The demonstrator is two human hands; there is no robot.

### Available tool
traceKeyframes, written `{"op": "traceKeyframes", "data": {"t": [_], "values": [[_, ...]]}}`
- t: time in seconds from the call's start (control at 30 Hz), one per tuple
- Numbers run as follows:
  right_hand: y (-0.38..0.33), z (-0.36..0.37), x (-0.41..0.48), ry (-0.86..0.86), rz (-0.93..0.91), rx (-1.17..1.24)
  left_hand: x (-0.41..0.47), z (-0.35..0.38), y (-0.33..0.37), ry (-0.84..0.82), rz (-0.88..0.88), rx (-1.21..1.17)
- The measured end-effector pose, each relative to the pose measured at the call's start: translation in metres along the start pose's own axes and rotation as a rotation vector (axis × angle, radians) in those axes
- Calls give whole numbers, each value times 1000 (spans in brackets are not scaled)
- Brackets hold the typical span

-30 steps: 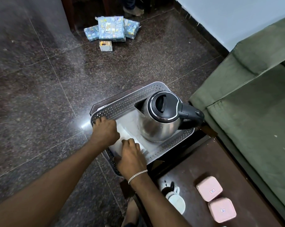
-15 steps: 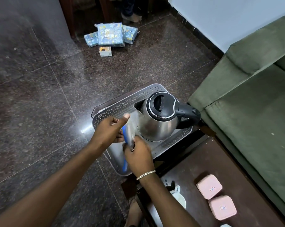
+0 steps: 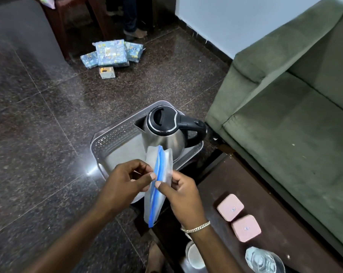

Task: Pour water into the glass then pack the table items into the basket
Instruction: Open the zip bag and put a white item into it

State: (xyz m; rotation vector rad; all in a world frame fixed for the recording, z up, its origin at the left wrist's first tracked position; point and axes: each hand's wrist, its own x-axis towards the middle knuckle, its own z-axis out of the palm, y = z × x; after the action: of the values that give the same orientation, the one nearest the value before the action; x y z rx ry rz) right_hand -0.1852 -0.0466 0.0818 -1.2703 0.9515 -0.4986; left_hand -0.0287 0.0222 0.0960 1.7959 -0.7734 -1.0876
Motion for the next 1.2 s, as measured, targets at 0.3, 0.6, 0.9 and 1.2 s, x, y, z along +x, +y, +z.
{"op": "traceKeyframes", "data": {"t": [0.3,0.6,0.9,1.2], "values": [[-7,-78,-64,190,-24,122,-34,91,31,-57,173,300],[-17,-163,-141,569,-216,-399,-69,189,79,-245,185,144],[-13,-237,-198,795,-56,-309,-94,256,100,-188,365,249],[-22,-289,-242,963,-139,-723,-114,293,112,-183,580,350]]}}
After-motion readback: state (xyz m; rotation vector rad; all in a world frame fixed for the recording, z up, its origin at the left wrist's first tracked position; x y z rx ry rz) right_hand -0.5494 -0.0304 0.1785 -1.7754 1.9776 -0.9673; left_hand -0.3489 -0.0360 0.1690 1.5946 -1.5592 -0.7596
